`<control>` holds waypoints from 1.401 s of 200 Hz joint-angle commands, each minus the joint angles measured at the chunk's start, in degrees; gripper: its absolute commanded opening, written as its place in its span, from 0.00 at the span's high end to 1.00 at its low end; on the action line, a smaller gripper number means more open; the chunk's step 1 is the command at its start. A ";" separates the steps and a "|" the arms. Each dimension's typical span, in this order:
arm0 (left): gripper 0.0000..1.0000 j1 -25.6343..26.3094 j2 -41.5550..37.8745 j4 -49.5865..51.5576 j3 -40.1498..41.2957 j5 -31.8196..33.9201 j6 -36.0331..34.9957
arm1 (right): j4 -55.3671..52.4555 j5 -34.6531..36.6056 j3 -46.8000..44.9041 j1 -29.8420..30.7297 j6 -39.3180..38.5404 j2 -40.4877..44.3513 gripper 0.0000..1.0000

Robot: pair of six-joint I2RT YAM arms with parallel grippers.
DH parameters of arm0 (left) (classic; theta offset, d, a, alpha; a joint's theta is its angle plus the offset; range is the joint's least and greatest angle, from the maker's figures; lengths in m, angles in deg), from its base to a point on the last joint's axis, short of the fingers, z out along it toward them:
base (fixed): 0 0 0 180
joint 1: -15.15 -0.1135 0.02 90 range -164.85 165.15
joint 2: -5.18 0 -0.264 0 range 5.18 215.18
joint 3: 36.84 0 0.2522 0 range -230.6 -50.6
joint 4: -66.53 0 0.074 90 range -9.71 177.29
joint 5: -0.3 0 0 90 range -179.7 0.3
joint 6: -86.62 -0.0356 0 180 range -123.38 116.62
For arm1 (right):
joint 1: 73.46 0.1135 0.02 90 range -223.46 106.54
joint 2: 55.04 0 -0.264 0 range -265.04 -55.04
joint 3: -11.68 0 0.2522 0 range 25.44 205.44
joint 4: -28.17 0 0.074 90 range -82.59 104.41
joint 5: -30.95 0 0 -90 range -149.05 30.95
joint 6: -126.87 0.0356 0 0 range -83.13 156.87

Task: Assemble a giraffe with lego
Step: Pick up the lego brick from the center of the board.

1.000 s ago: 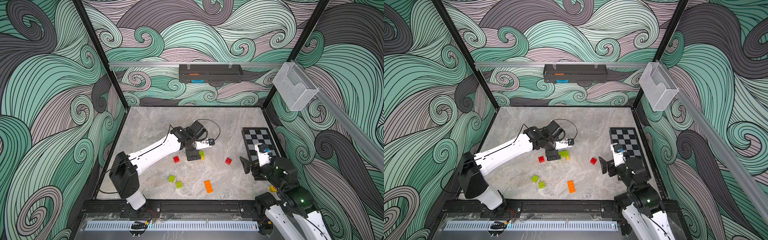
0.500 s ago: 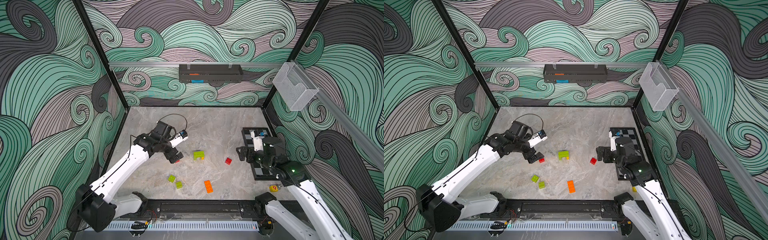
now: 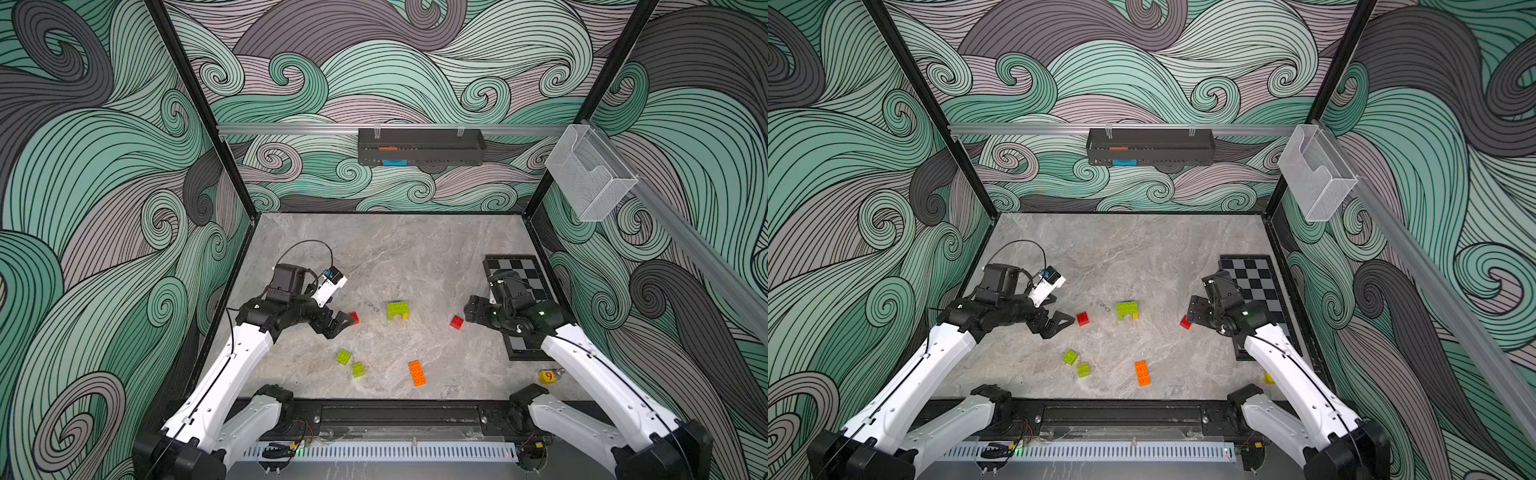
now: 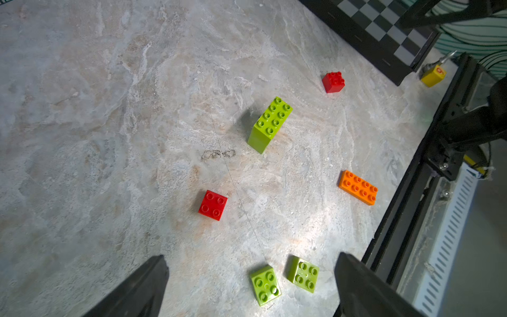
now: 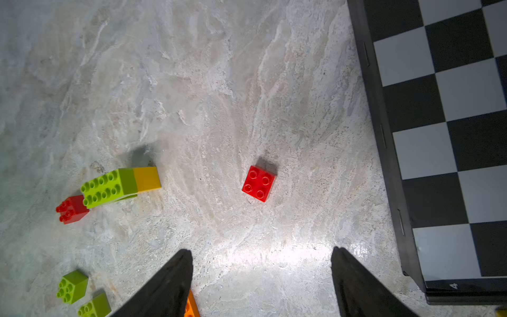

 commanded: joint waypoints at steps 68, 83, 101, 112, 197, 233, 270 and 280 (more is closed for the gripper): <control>0.01 -0.84 -1.29 -6.59 2.66 -8.88 0.42 | 9.96 5.34 -0.03 4.14 8.85 -18.55 0.27; 0.01 -0.67 -1.61 -7.39 3.40 -8.61 0.28 | 11.85 6.21 -0.12 4.50 9.79 -20.86 0.28; 0.01 -0.82 -1.66 -6.34 2.83 -8.72 0.21 | 12.70 6.59 -0.08 4.50 11.35 -23.21 0.29; 0.01 -0.84 -1.57 -5.99 2.53 -8.62 -0.03 | 13.43 6.41 -0.01 4.56 11.68 -24.31 0.30; 0.01 -0.39 -1.41 -6.34 2.57 -8.90 0.32 | 16.40 5.66 -0.21 4.99 12.35 -30.22 0.44; 0.01 -0.23 -1.39 -6.83 3.06 -8.37 -0.02 | 17.06 5.97 0.14 4.99 11.68 -30.99 0.53; 0.01 -0.31 -1.30 -6.55 2.63 -8.19 0.02 | 16.99 5.12 0.33 5.14 11.01 -31.75 0.66; 0.01 -0.09 -1.39 -6.79 2.97 -8.11 -0.16 | 17.05 4.74 0.25 5.13 10.97 -31.73 0.69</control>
